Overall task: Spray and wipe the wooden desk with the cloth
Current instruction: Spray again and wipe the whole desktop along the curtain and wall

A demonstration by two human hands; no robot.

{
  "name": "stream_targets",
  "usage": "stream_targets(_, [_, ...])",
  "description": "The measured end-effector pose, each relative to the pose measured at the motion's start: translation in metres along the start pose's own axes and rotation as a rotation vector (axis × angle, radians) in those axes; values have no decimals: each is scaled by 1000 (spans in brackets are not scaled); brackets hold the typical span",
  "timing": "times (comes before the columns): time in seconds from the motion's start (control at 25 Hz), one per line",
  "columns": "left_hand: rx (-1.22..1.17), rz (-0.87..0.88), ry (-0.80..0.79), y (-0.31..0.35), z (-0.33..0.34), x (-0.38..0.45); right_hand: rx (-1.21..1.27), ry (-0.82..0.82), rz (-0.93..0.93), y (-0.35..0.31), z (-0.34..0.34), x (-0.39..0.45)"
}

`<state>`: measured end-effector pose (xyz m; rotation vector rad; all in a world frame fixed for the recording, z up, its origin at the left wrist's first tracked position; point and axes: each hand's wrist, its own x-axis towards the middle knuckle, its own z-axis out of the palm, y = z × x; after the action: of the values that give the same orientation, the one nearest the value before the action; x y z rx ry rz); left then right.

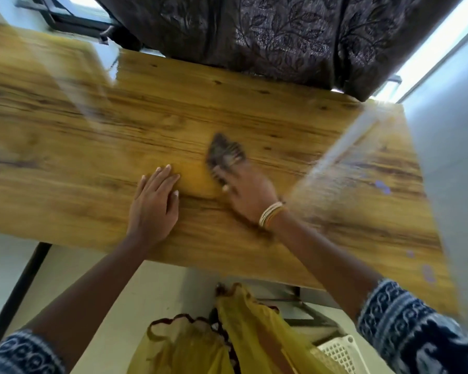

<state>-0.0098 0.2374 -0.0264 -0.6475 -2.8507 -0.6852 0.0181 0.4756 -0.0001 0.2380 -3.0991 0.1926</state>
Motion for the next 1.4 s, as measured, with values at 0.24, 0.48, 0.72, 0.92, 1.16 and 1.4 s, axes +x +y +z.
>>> stream_targets(0.24, [12,-101,33,-55,-30,-32,52,-147,-693,-41,10,-44])
stream_targets(0.48, [-20,-161,41,-63,-30,-42,61,78,632,85,-5,36])
stream_targets(0.72, [-54,-171,79,-66,-30,-42,29,27,330,-43,6,117])
stream_targets(0.92, [-53,-164,94,-68,-29,-41,-2,-190,-409,-105,15,120])
stream_targets(1.16, [1,-120,87,-68,-30,-43,0,100,482,71,1,64])
stream_targets(1.4, [120,-109,-25,-65,-26,-44,72,127,797,32,2,26])
